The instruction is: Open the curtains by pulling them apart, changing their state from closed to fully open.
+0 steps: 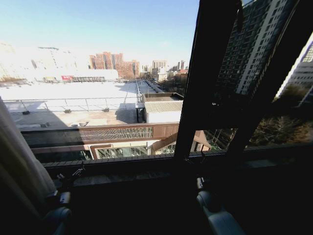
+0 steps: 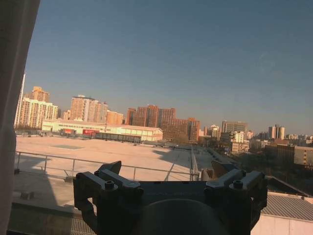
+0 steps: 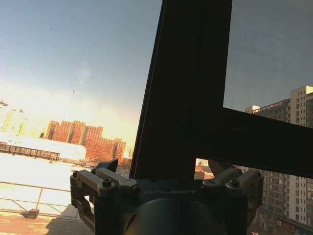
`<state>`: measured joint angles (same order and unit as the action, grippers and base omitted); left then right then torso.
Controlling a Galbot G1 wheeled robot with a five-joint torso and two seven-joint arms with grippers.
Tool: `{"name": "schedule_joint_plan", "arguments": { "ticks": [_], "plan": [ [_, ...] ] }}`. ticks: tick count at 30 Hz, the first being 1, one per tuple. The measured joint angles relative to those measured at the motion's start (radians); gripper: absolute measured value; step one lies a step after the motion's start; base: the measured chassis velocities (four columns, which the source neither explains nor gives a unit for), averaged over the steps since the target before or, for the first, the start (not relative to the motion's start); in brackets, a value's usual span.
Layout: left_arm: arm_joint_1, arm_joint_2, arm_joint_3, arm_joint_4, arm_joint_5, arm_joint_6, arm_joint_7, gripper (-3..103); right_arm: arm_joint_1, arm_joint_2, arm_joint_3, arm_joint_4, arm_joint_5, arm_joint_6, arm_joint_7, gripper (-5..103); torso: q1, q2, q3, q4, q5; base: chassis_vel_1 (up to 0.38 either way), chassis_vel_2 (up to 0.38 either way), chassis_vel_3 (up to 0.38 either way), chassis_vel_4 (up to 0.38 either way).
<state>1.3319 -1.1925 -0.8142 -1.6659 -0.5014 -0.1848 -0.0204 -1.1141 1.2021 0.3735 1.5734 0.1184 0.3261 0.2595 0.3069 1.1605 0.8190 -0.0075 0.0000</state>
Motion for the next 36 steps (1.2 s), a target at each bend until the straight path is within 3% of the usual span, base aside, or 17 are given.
{"name": "schedule_joint_plan", "arguments": {
  "ticks": [18, 36],
  "plan": [
    [-0.001, 0.000, 0.000, 0.000, 0.000, 0.000, -0.001, 100, 0.000, 0.000, 0.000, 0.000, 0.000, 0.000, 0.000, 100, 0.000, 0.000, 0.000, 0.0001, 0.0000, -0.042, -0.046, 0.047, 0.039],
    [-0.001, 0.000, 0.000, 0.000, -0.001, -0.001, -0.001, 100, 0.000, 0.000, 0.000, 0.000, 0.000, 0.000, 0.000, 100, 0.000, 0.000, 0.000, -0.0001, 0.0000, -0.286, -0.282, 0.283, 0.286]
  ]
}}
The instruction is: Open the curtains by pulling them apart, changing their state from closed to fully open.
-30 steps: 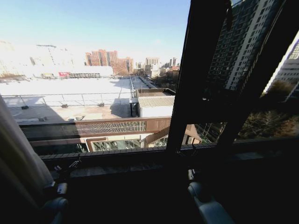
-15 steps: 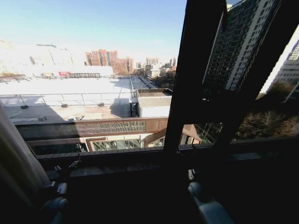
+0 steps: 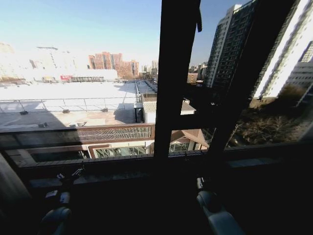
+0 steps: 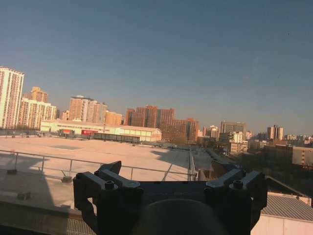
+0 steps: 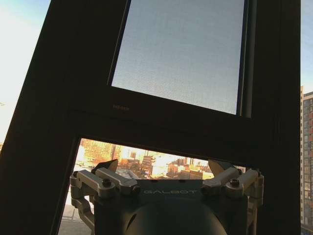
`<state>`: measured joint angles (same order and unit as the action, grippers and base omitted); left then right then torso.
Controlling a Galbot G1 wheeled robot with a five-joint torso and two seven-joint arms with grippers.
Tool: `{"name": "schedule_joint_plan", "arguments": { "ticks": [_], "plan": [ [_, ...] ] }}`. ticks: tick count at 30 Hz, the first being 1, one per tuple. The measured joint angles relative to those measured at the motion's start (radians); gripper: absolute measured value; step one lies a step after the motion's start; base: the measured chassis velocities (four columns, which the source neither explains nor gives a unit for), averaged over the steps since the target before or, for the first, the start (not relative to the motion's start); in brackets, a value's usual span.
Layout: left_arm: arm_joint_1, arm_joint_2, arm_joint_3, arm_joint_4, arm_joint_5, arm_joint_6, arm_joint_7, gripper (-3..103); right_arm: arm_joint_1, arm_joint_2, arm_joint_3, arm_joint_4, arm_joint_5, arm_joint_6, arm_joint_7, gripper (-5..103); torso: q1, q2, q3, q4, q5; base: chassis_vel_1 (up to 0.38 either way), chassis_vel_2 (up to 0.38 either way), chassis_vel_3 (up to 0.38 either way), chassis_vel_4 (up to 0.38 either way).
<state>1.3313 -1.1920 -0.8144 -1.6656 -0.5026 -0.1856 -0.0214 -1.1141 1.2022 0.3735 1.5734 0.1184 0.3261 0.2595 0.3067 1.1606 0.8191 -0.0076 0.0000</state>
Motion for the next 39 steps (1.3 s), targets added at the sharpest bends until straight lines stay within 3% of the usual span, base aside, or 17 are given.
{"name": "schedule_joint_plan", "arguments": {
  "ticks": [39],
  "plan": [
    [0.000, 0.000, 0.000, 0.000, 0.000, 0.000, 0.000, 100, 0.000, 0.000, 0.000, 0.000, 0.000, 0.000, 0.000, 100, 0.000, 0.000, 0.000, 0.0001, -0.0004, -0.354, -0.352, 0.356, 0.354]
  ]
}}
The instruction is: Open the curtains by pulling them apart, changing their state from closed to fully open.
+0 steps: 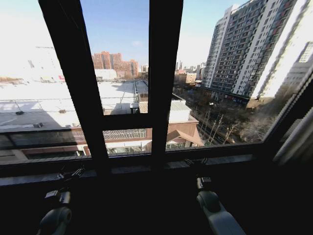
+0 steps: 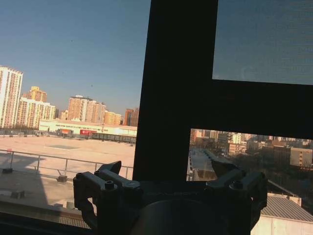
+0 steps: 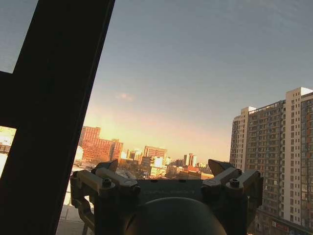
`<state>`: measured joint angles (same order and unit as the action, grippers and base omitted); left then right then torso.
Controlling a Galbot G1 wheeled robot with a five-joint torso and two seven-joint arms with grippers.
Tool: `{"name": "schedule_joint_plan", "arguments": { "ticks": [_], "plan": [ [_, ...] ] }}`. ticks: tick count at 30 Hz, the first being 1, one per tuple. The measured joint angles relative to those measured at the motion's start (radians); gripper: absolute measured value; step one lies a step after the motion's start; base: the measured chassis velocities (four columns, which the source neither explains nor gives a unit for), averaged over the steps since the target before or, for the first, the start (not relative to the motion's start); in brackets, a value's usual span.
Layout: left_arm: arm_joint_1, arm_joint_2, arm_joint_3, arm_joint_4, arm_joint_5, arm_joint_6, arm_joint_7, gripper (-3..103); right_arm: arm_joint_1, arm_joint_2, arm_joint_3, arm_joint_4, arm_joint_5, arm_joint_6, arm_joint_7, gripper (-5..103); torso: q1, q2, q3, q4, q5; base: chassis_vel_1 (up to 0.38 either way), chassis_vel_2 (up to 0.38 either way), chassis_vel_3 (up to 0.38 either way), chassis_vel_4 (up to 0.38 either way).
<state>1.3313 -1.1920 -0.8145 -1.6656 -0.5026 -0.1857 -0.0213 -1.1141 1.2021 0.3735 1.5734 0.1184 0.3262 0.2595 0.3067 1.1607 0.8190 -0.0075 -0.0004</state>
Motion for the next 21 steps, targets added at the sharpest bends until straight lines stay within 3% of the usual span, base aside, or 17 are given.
{"name": "schedule_joint_plan", "arguments": {
  "ticks": [7, 15, 21],
  "plan": [
    [0.000, 0.000, 0.000, 0.000, 0.000, 0.000, 0.001, 100, 0.000, 0.000, 0.000, 0.000, 0.000, 0.000, 0.000, 100, 0.000, 0.000, 0.000, -0.0005, 0.0009, -0.191, -0.205, 0.197, 0.185],
    [0.000, 0.000, -0.001, 0.000, 0.000, 0.000, 0.000, 100, 0.000, 0.000, 0.000, 0.000, 0.000, 0.000, 0.000, 100, 0.000, 0.000, 0.000, 0.0009, -0.0001, 0.014, -0.002, -0.008, -0.009],
    [0.000, 0.000, -0.001, 0.000, 0.000, 0.000, -0.001, 100, 0.000, 0.000, 0.000, 0.000, 0.000, 0.000, 0.000, 100, 0.000, 0.000, 0.000, -0.0002, 0.0001, 0.036, -0.001, -0.027, 0.002]
  ]
}}
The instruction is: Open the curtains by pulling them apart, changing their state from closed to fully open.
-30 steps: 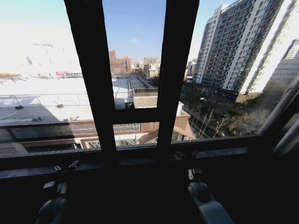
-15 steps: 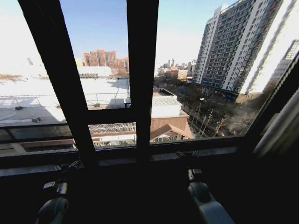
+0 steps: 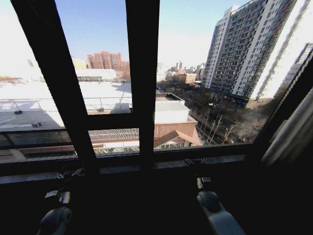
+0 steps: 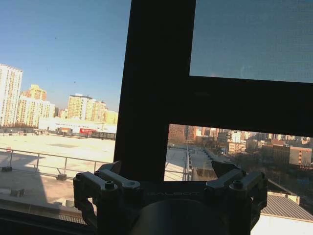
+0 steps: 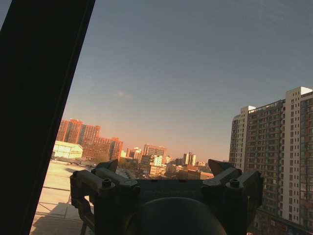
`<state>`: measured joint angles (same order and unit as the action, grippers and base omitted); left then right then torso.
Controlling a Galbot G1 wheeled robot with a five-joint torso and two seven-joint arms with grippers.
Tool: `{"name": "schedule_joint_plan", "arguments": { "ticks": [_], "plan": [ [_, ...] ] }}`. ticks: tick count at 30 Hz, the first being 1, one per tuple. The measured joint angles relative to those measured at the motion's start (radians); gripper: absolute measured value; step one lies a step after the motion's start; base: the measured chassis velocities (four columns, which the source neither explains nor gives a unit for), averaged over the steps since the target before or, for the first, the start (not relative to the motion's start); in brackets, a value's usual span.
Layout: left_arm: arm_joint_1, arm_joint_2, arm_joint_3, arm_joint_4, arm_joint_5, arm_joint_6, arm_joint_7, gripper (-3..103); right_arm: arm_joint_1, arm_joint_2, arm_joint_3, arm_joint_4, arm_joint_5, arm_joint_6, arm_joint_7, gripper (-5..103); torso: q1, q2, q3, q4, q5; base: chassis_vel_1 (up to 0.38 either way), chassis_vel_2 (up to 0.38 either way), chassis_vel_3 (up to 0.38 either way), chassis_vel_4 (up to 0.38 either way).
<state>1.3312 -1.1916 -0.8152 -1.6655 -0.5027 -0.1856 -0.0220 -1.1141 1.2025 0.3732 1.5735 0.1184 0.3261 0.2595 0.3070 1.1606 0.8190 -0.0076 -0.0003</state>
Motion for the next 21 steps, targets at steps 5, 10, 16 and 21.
{"name": "schedule_joint_plan", "arguments": {
  "ticks": [5, 10, 16, 21],
  "plan": [
    [0.000, 0.000, 0.000, 0.000, 0.000, 0.000, 0.000, 100, 0.000, 0.000, 0.000, 0.000, 0.000, 0.000, 0.000, 100, 0.000, 0.000, 0.000, -0.0001, 0.0005, -0.001, -0.108, 0.006, 0.138],
    [0.000, 0.000, 0.001, 0.000, 0.000, 0.000, 0.000, 100, 0.000, 0.000, 0.000, 0.000, 0.000, 0.000, 0.000, 100, 0.000, 0.000, 0.000, 0.0000, 0.0003, 0.060, -0.233, -0.062, 0.239],
    [0.000, 0.000, 0.001, 0.000, 0.000, 0.000, 0.000, 100, 0.000, 0.000, 0.000, 0.000, 0.000, 0.000, 0.000, 100, 0.000, 0.000, 0.000, 0.0001, 0.0003, 0.169, -0.275, -0.167, 0.283],
    [0.000, 0.000, 0.001, 0.000, 0.000, 0.000, 0.001, 100, 0.000, 0.000, 0.000, 0.000, 0.000, 0.000, 0.000, 100, 0.000, 0.000, 0.000, 0.0002, 0.0002, 0.264, -0.314, -0.247, 0.313]
  ]
}}
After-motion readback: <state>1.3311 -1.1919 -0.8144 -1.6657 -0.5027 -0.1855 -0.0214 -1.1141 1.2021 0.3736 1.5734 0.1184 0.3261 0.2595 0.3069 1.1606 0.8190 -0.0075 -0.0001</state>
